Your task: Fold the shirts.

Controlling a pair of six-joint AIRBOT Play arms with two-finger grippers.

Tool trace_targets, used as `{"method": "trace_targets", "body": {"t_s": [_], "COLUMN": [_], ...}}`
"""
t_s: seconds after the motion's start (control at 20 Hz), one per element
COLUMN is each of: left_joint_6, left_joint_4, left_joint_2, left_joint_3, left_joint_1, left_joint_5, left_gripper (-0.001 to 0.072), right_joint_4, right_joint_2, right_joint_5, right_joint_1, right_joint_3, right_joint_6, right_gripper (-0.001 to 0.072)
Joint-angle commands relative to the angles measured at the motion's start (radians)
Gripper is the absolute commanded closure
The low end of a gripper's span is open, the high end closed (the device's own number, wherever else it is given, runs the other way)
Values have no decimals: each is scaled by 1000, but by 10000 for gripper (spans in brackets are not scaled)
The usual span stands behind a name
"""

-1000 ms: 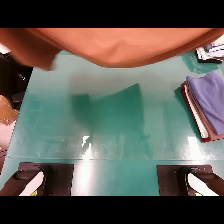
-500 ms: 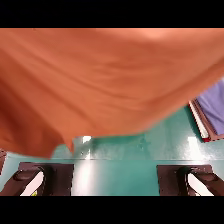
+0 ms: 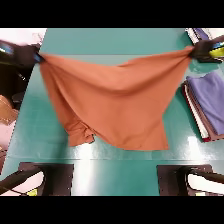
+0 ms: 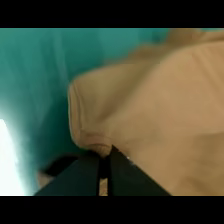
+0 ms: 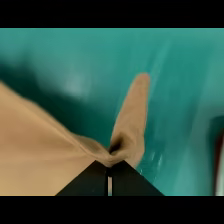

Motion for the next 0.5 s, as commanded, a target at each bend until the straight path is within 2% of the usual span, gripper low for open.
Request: {"method": "trace_targets", "body": {"t_s": [0.0, 0.2, 0.25, 0.3, 0.35, 0.45], "left_joint_6": [44, 27, 14, 8, 4, 7], "left_joint_4": [27, 25, 26, 23, 23, 24], "left_joint_2": [-170, -255, -253, -250, -248, -232], "left_joint_3": [-172, -131, -123, -109, -92, -67], "left_joint_1": [1, 23, 31, 44, 63, 121], "left_joint_5": [218, 339, 339, 314, 255, 79], "left_gripper": [681, 678, 543, 229, 147, 164], "right_joint_4": [8, 82, 116, 160, 214, 320], "right_joint_2": [-215, -352, -372, -386, -388, -351], "right_joint_5": [-80, -77, -60, -32, 0, 60], "right_joint_1": [16, -2, -8, -23, -37, -79], "right_joint_3": [10, 179, 220, 256, 275, 237], "right_joint_6": [-13, -13, -13, -13, -14, -30], "right_gripper": [697, 689, 536, 331, 306, 306]}}
